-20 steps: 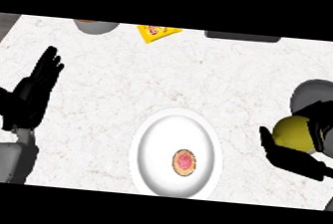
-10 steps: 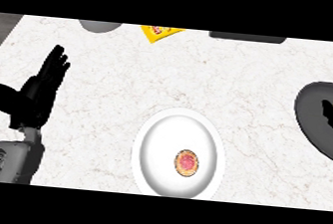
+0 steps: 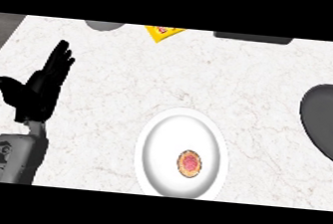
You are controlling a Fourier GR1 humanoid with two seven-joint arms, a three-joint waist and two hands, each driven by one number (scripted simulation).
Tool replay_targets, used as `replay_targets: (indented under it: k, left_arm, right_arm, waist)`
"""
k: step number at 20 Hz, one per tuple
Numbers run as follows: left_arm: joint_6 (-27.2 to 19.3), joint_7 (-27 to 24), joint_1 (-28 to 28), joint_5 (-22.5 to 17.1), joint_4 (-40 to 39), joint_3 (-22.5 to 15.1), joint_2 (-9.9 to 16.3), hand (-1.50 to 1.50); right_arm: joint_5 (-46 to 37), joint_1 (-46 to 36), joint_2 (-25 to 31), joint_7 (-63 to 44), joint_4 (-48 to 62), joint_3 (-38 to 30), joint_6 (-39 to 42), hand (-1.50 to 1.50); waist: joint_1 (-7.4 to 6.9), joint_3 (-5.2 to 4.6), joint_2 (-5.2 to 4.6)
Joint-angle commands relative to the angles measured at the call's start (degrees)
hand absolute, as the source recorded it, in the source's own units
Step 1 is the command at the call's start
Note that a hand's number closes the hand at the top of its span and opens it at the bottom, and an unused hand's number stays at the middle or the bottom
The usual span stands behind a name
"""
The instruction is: Pick the lemon from the plate and place it in the pan
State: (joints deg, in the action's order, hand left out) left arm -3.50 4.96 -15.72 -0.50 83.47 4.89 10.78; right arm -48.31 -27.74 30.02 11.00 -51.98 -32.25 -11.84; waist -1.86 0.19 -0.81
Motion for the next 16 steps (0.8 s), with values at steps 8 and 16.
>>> replay_targets:
  k: [8, 16]
  left_arm:
    - [0.16, 1.08, 0.43, 0.35, 1.57, -1.05, -0.57, 0.00]
    - [-0.46, -0.21, -0.48, 0.66, 0.28, -0.18, -0.68, 0.00]
  right_arm:
    - [5.88, -10.08, 5.61, 6.67, 29.29, -5.09, 9.27, -1.50]
    - [8.27, -9.59, 4.76, 19.03, 36.95, -7.51, 5.77, -1.50]
  waist:
    - [-1.74, 0.17, -0.35]
    - [-0.59, 0.15, -0.38]
